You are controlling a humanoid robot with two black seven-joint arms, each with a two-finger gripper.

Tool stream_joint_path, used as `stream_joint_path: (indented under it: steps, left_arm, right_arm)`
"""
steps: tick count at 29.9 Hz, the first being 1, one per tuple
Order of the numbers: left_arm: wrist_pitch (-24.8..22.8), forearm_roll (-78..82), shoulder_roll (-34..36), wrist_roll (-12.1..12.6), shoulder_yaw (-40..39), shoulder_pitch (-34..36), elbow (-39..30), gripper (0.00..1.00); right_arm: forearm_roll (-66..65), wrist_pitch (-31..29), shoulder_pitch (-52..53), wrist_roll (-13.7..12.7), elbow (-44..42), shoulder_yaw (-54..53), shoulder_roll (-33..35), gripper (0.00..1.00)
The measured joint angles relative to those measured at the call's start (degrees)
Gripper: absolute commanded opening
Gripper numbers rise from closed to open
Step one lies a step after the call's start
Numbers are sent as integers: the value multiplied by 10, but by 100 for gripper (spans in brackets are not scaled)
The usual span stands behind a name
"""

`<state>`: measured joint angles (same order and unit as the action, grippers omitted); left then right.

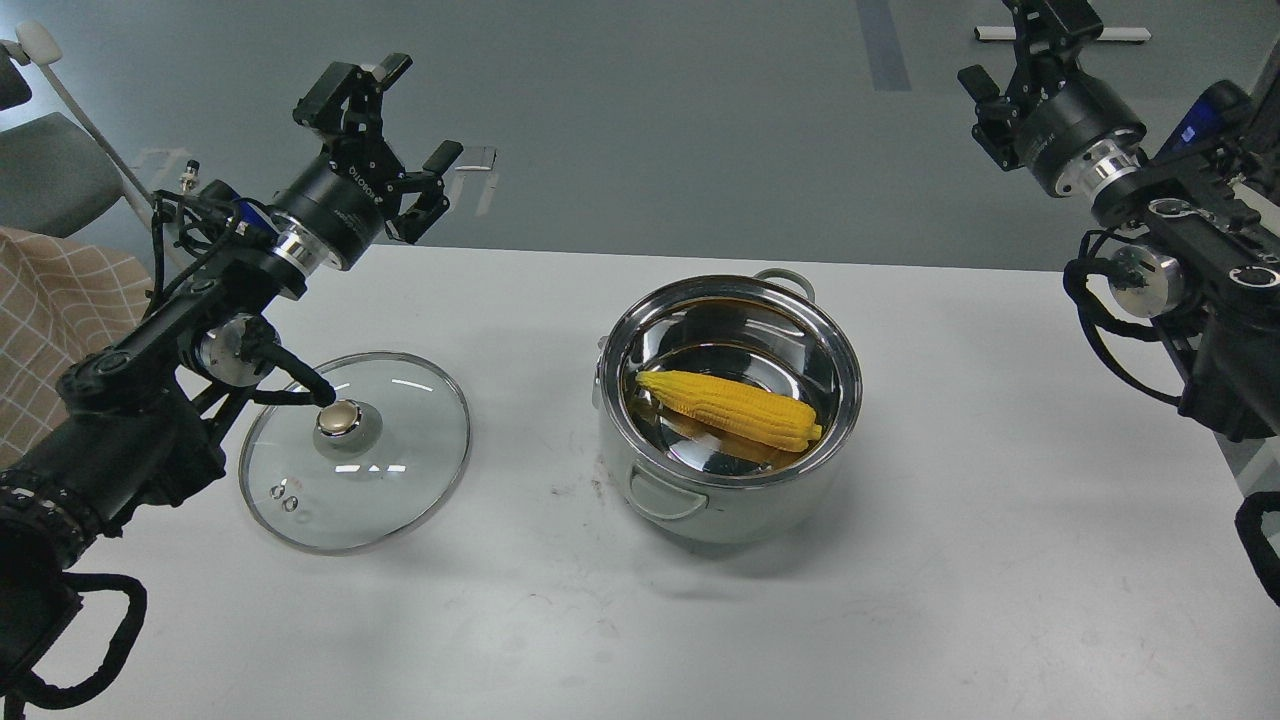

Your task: Open pot and put corn in

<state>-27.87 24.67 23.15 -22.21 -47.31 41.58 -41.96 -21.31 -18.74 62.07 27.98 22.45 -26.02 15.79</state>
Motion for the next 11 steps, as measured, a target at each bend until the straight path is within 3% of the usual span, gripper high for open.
stream_joint_path:
  steps: [4, 11]
  left_arm:
    - [-1, -17, -20, 5, 0, 0, 24, 98]
    - [-1, -22, -44, 12, -4, -4, 41, 98]
  right_arm:
    - [10, -55, -47, 0, 3, -79, -4, 100]
    - [11, -56, -85, 0, 4, -130, -12, 100]
